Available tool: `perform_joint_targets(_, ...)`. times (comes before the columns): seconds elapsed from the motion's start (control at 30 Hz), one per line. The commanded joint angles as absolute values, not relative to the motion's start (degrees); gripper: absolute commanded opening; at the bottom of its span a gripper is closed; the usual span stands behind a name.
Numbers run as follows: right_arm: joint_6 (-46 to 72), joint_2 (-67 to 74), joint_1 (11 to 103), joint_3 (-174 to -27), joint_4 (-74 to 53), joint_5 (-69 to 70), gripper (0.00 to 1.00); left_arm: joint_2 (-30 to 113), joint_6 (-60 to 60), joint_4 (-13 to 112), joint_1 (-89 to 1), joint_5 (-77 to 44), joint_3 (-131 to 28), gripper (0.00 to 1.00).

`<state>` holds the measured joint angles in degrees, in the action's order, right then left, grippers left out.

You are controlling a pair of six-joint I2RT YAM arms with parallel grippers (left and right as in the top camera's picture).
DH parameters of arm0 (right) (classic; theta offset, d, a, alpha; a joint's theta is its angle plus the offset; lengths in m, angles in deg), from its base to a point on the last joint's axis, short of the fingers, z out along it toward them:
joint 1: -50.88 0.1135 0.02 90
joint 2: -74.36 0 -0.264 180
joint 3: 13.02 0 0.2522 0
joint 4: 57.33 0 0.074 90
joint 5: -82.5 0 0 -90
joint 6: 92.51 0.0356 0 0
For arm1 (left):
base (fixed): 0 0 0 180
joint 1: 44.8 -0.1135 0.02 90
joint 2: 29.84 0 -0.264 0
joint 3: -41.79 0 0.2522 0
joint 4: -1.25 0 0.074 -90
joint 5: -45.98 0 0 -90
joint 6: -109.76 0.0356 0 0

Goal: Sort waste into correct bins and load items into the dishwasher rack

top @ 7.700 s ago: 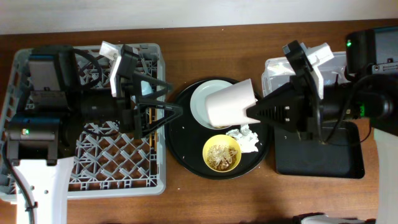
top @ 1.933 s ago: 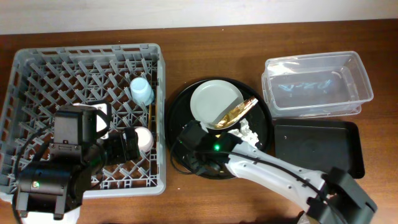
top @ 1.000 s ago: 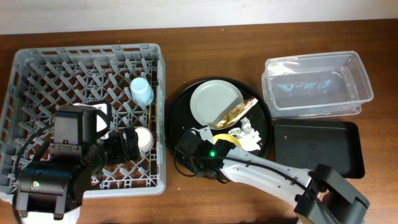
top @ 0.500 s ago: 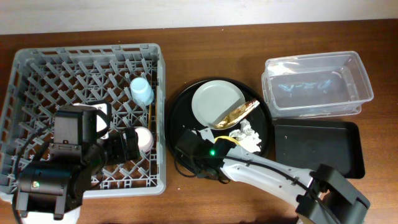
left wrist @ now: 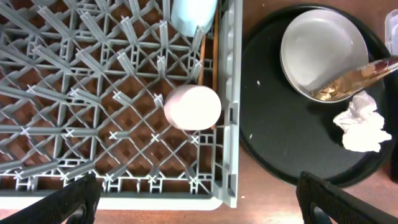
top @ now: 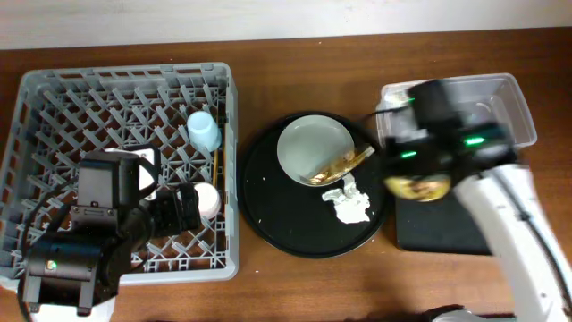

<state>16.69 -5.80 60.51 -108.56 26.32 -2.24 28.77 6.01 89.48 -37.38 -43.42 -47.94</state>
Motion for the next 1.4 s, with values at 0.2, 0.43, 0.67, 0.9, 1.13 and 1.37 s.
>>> perform_joint_targets(0.2,-11.31,-6.69,13.54,-88.06,16.99,53.91,0.04,28.70,5.87,89.53,-37.35,-43.99,-48.09,0.99)
perform_joint_targets(0.43,-11.28,-6.69,-1.65,-64.98,-5.50,79.13,0.04,28.68,5.90,89.53,-37.35,-43.99,-48.09,0.99)
perform_joint_targets(0.67,11.64,-6.67,-1.63,-65.35,-9.96,81.45,0.04,28.70,5.90,89.53,-37.35,-43.99,-48.09,0.99)
perform_joint_targets(0.9,19.32,-1.49,3.98,-68.82,-12.04,75.16,0.04,28.68,5.87,89.53,-37.35,-43.99,-48.09,0.99)
perform_joint_targets(1.13,26.35,2.90,74.12,-102.94,13.40,1.76,0.04,28.68,5.87,89.53,-37.35,-43.99,-48.09,0.99)
perform_joint_targets(1.37,26.70,-26.26,104.18,-102.85,2.85,-6.07,0.04,28.70,5.90,89.68,-37.35,-43.99,-48.09,0.99)
